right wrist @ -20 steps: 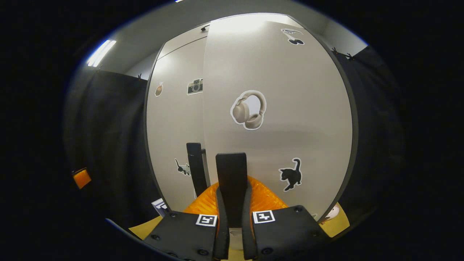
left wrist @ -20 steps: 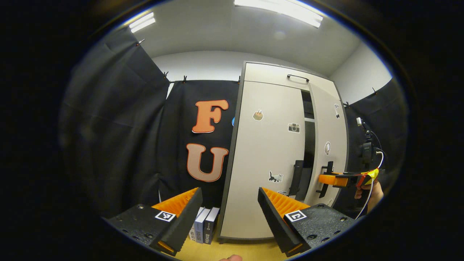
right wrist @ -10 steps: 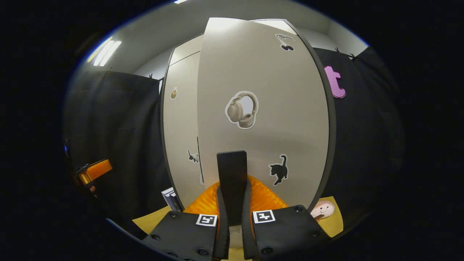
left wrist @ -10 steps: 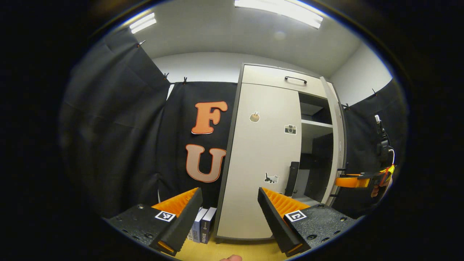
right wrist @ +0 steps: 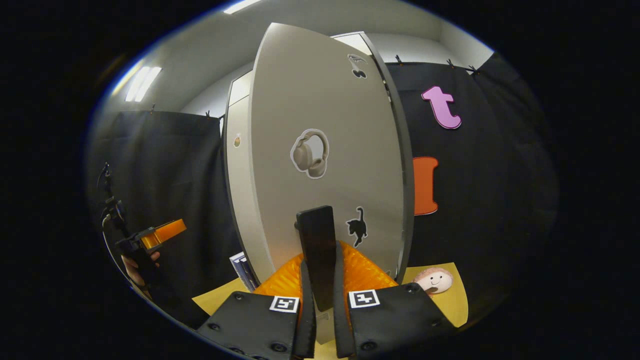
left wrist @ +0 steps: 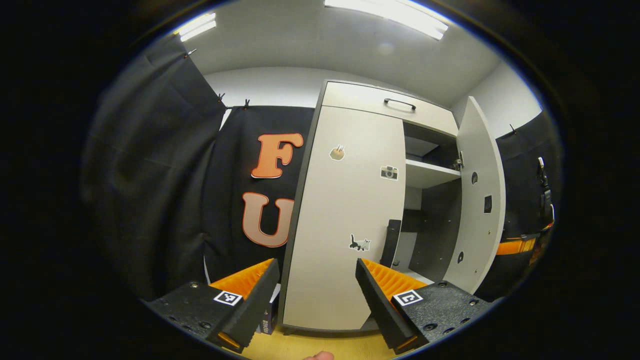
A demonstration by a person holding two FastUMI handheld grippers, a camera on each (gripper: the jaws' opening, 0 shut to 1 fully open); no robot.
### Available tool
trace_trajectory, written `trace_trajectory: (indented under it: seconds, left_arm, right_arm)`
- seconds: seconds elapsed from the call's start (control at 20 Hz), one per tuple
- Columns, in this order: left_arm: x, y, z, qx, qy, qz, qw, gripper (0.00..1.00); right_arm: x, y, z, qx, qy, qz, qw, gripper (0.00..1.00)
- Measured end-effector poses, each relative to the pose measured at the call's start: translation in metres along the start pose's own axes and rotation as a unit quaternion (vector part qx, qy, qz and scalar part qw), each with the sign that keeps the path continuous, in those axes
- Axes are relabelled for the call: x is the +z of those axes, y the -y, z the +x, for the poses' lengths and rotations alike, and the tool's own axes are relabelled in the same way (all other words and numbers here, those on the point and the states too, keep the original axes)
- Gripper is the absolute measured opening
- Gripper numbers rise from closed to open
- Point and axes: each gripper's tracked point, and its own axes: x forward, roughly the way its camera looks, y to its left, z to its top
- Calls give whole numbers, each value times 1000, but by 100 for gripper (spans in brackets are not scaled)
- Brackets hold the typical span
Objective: Open the right door of the double-door shoe cabinet with the right hand, and open the left door with the left hand.
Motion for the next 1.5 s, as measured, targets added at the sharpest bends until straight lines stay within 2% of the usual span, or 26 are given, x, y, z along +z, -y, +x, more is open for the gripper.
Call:
trace_trajectory:
  seconds: [0.05,0.1,0.45,0.8,0.95,1.05,1.1,1.15,1.3,1.5]
  left_arm:
    - [0,4,2,-4,1,0,1000,92]
    - [0,8,4,-9,1,0,1000,95]
    - [-7,13,10,-17,-3,-4,1000,95]
    - [-10,13,14,-17,-4,-4,1000,94]
    - [-12,14,15,-20,-6,-5,1000,95]
    - [-12,12,14,-19,-7,-5,1000,95]
    - [-12,11,15,-18,-6,-5,1000,95]
    - [-12,9,15,-15,-5,-5,1000,95]
    - [-13,1,12,-7,-6,-4,1000,94]
    - [-16,-5,13,-2,-11,-4,1000,95]
  right_arm:
    - [0,3,-4,-3,1,-1,1000,23]
    - [0,6,-6,-5,1,-5,1000,23]
    - [1,31,-25,-34,6,-11,999,23]
    - [6,79,-51,-121,21,-15,992,21]
    - [8,99,-55,-147,23,-19,989,20]
    - [9,97,-55,-137,24,-14,990,14]
    - [8,96,-53,-131,21,-14,991,0]
    - [4,99,-51,-131,17,-18,991,14]
    - [0,100,-49,-132,3,-20,991,15]
    - [-10,95,-72,-148,-7,-24,989,16]
